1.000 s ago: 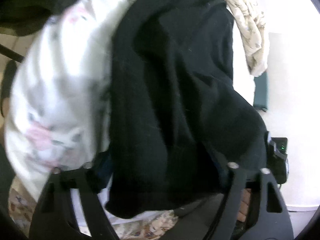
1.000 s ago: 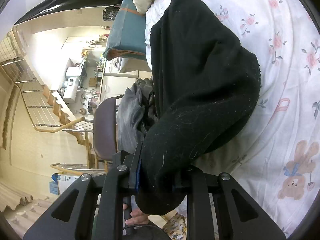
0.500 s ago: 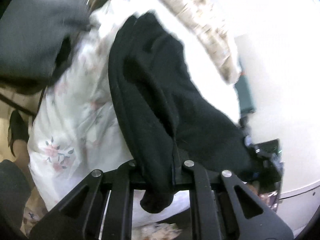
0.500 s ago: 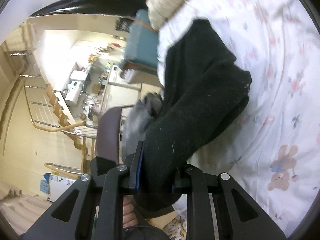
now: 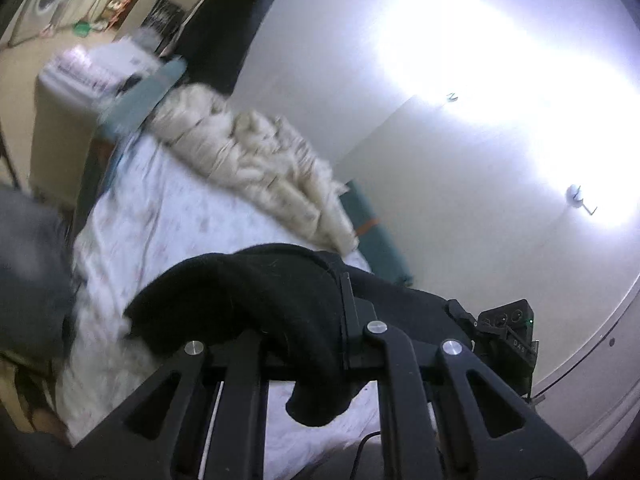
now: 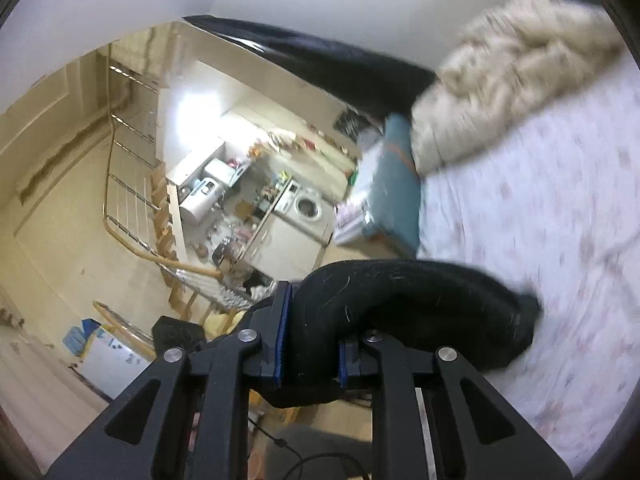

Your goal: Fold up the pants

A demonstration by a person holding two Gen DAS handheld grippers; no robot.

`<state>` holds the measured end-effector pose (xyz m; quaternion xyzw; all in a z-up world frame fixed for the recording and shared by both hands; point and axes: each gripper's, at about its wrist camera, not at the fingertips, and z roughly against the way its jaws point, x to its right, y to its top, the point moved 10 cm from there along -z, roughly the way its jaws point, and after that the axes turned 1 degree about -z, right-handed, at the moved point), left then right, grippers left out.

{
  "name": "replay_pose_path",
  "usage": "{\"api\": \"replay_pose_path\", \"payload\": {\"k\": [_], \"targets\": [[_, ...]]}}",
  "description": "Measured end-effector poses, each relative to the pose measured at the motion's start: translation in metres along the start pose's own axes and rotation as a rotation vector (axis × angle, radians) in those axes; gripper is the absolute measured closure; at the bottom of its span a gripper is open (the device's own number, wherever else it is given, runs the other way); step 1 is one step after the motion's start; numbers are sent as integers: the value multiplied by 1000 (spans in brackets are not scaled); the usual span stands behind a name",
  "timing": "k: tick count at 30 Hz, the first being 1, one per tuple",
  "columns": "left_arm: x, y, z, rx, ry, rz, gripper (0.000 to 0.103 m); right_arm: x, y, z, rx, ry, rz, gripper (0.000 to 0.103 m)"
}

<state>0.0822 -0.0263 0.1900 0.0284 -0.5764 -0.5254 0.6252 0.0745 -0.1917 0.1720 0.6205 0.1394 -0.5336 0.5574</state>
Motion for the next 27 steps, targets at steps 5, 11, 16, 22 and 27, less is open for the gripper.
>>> {"api": "replay_pose_path", "payload": {"k": [5,11,16,22,27], "targets": [[18,56,-43,-13,22,-38,94,-25,65,-2,24,-69,38,84],[8,106,-115,-18,55,-64,94,-4,133,-30,40,-149,36,84],[21,142,-136,48,62,-126,94,1,176,-45,83,-175,74,84],[27,116,-118,77,23,-238,94,0,159,-32,90,-178,132,84],[-20,14,-103,-29,39,-244,94,50,80,-17,34,-193,73,84]]}}
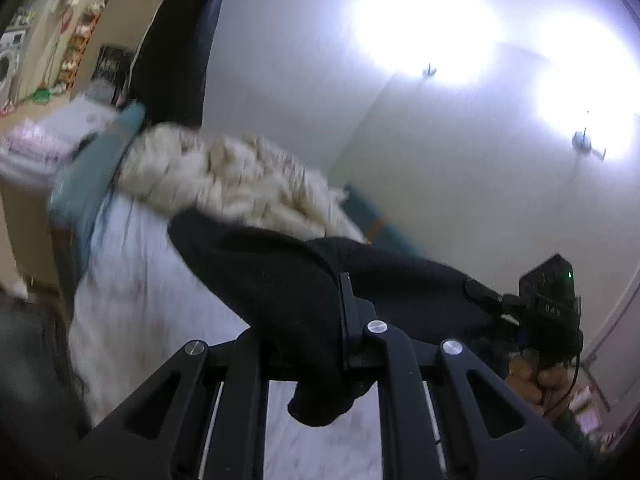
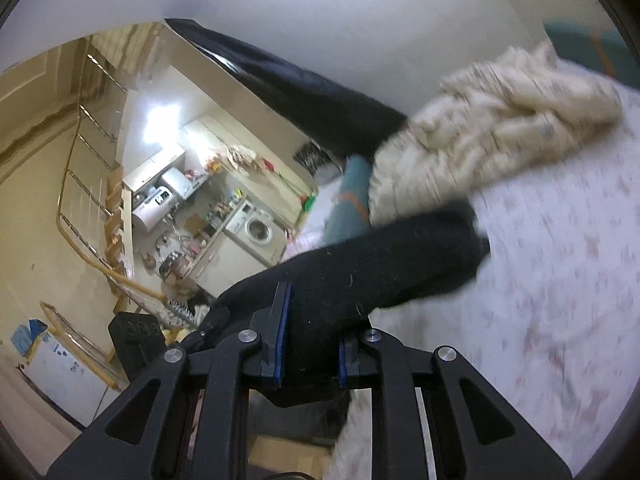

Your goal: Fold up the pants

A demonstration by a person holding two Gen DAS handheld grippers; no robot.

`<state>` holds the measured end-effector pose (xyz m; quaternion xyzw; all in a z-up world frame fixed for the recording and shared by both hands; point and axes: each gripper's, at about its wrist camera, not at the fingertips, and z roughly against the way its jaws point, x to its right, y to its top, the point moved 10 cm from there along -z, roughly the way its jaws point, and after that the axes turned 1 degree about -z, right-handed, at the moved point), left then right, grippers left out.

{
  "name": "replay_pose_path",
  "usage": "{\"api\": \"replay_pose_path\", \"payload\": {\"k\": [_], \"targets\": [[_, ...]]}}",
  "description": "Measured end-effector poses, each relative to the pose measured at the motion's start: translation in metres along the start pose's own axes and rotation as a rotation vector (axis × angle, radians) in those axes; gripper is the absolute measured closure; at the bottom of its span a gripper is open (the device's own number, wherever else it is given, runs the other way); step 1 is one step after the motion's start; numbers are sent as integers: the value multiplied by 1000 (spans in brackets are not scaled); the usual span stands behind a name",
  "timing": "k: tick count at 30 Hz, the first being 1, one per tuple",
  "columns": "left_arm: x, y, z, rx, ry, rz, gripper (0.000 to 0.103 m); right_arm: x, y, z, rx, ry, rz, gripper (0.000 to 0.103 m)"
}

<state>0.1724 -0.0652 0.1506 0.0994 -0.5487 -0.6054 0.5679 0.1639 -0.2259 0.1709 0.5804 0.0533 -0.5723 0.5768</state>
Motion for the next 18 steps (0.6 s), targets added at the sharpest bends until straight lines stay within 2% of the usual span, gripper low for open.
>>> {"api": "replay_pose_path", "payload": {"k": [1,4,6,8,10,12,13,14,16,18], "targets": [[-5,-24,3,-32,19,-4,94,13,-25,2,-26,-15,-12,84],[-25,-130,13,-187,78,33,94,58,-120,11,-127,-78,-70,84],[-48,-221,4,-386,131,56,94,101,-197,8,-244,-151,-143,84],[-80,-300,-4,-588,214,150,94,145,-264,5,-364,-223,-244,84],[-108,-378,0,-789,292,209,93,198,-341,6,-499,-314,-419,85],[-116,-411,10,-862,352,153,91,221,-389,15,-573,-375,-493,85],[-116,-418,15,-884,363,125,86,224,-400,18,-604,-393,-508,82],[-116,-421,21,-907,384,112,86,224,-411,23,-645,-418,-532,80],[-117,-421,34,-934,418,111,74,221,-419,32,-702,-459,-534,80],[-116,-410,49,-938,438,100,63,211,-419,41,-759,-508,-453,80]]}}
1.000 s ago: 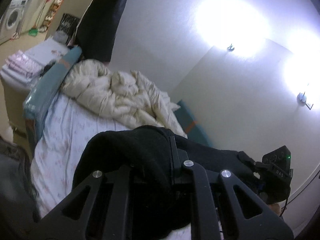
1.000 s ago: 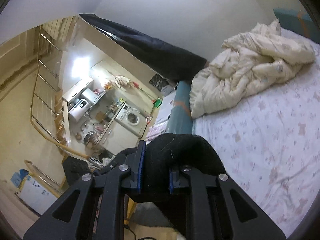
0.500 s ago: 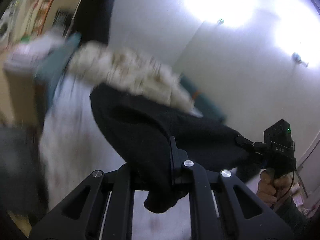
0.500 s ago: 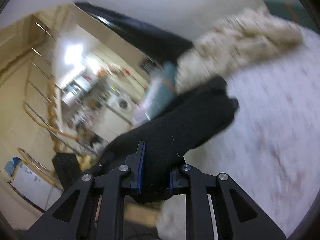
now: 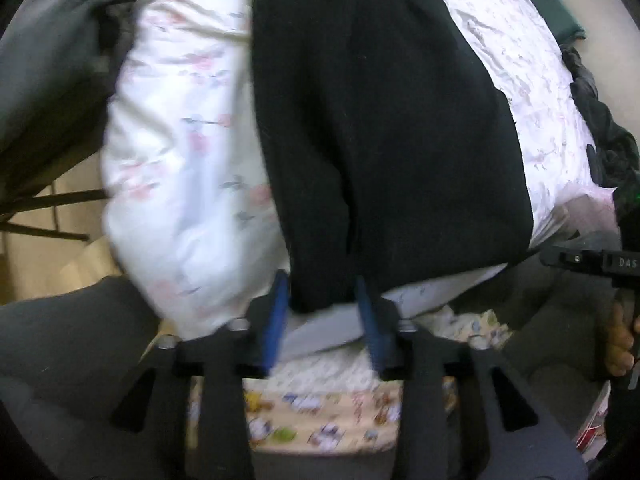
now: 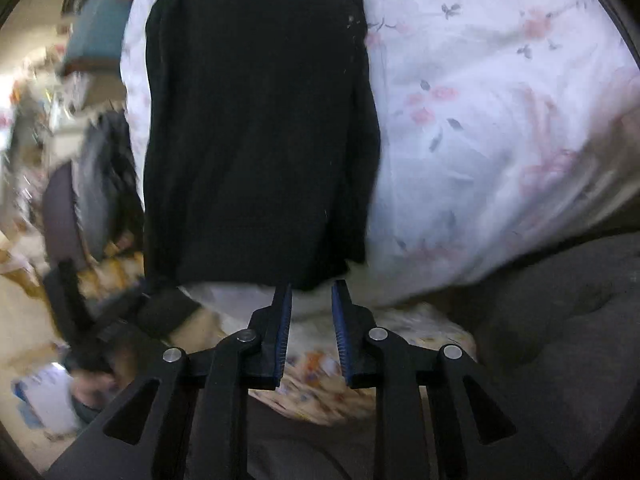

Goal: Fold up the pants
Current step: 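Open both tools and release the folded pants onto the bed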

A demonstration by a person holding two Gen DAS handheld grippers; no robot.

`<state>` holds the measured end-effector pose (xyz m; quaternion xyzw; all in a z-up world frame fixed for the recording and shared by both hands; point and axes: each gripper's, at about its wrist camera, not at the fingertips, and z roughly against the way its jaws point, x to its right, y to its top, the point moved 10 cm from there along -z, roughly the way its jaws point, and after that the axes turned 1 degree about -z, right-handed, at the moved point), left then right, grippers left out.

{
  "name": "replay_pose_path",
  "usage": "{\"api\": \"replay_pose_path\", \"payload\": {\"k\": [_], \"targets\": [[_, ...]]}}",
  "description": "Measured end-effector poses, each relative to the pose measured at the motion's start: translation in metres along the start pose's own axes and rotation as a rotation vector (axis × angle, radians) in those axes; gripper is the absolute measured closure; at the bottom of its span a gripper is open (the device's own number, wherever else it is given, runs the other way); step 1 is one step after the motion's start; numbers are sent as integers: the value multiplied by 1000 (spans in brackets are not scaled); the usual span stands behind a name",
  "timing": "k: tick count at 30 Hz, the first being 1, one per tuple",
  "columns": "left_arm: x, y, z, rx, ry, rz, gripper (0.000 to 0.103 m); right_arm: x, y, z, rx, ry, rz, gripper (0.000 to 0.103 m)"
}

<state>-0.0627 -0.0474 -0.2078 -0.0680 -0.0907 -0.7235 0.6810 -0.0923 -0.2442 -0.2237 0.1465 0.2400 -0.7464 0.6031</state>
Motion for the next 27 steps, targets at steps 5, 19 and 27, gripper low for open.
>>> {"api": "replay_pose_path", "payload": {"k": [5,19,27], "targets": [[3,57,62,286,53,-73,59,-47,51,52,209,-71,246,80],[-15,73,-72,-35,103,-30,76,-5,57,-65,-19,-157,214,84],[-45,123,5,113,50,60,62,-42,81,-5,81,-32,304,80]]}}
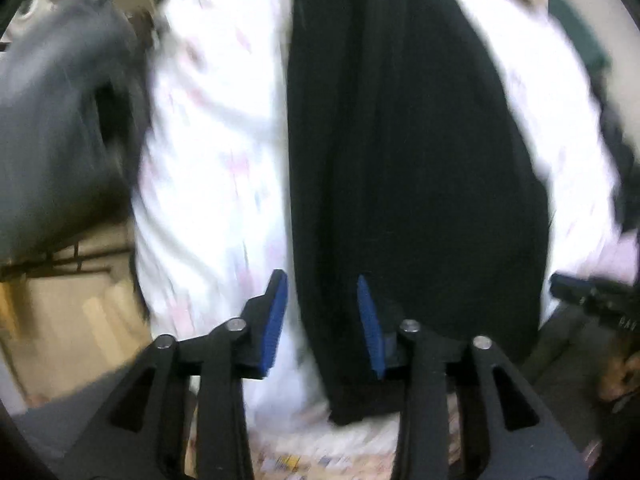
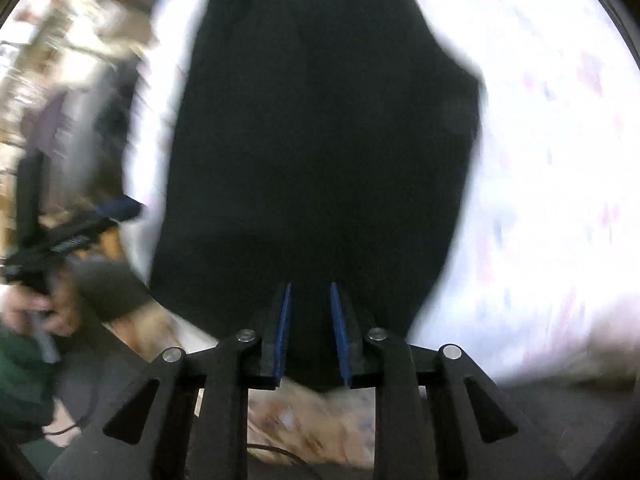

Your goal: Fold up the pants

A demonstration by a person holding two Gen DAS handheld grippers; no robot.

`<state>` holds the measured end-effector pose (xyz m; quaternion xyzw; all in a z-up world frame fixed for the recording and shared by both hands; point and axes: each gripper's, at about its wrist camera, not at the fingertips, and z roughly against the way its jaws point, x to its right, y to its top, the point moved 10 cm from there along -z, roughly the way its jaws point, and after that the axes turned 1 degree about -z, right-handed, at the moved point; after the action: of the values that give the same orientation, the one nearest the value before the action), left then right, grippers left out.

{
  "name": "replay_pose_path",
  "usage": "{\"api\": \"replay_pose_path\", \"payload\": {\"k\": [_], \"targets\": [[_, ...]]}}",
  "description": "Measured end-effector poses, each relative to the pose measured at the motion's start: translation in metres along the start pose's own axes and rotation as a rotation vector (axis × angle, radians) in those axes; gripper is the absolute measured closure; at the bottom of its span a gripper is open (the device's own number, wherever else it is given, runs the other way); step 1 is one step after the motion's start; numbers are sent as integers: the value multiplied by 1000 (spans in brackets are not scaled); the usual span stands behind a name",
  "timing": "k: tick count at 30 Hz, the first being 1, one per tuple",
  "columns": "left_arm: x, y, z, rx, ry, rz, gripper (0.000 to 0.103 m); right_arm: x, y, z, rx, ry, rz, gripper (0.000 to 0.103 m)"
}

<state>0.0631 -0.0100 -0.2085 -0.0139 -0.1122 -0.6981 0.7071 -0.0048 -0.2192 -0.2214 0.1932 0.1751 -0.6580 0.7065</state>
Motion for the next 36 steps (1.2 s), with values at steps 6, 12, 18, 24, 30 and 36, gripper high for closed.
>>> {"api": "replay_pose_path", "payload": {"k": [6,12,18,24,30,36], "targets": [[-7,125,20,252,37,-4,58,18,98,32,237,127,-94,80],[2,204,-22,320,50,-29,58,42,142,24,297,93,-164,80],[25,250,-59,358,117,-248,63,58,139,-5,246,-10,-159,80],[27,281,-88,395,272,-378,89,73,148,-8,247,-57,-183,80],[11,297,-58,472,-34,-263,103,73,145,-8,239,-121,-139,80],[-33,313,-60,449,-22,-110,103,62,148,-11,244,-93,-129,80]]}}
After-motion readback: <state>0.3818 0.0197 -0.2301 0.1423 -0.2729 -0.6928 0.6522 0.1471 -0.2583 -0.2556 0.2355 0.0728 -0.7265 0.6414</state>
